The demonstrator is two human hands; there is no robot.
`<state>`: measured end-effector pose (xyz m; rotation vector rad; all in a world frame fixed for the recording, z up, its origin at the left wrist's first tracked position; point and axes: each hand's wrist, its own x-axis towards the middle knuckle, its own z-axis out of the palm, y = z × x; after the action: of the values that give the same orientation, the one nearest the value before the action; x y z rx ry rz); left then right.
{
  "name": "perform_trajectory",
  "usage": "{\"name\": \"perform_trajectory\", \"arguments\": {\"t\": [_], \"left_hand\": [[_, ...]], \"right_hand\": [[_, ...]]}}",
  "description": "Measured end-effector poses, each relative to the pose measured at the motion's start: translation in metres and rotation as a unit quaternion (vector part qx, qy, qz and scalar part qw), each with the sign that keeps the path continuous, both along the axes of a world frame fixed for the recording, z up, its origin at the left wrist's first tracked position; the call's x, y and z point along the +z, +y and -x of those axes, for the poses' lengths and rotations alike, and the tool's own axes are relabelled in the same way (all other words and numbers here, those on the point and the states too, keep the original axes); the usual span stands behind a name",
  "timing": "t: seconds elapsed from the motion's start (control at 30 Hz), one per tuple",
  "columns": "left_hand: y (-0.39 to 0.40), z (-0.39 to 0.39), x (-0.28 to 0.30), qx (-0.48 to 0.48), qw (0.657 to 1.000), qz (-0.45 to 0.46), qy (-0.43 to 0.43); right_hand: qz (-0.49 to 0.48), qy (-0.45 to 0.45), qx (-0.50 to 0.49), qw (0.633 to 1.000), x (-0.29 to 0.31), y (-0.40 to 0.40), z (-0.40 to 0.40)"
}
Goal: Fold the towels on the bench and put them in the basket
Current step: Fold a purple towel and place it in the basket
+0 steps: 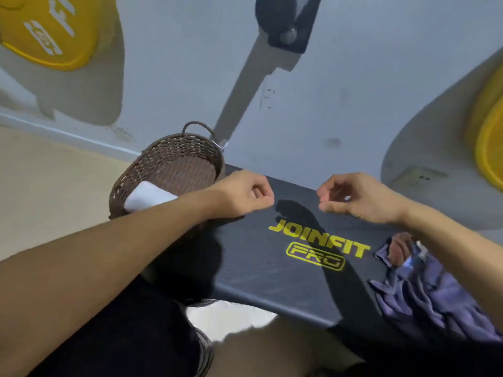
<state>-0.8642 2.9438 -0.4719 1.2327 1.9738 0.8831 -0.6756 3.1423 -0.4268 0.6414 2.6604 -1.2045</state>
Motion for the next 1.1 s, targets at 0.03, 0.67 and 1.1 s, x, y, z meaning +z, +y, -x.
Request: {"name": "perform_trajectory", "arguments": {"t": [0.03,0.67,1.1], "left_hand": [[0.014,-0.020,-0.001,-0.014,1.000,0.006,-0.006],[0.220,-0.335,-0.089,-0.105,0.988,0.025,-0.112],[0.202,-0.319,-0.070,0.053,0.924,-0.072,-0.373]], "right_hand": [[0.003,-0.008,-0.020,1.000,-0.002,0.011,-0.027],[-0.071,-0.277,-0.266,0.921,-0.051,0.137,-0.267],[-0.062,-0.079,-0.228,0.968,-0.027,0.127,-0.242]]}}
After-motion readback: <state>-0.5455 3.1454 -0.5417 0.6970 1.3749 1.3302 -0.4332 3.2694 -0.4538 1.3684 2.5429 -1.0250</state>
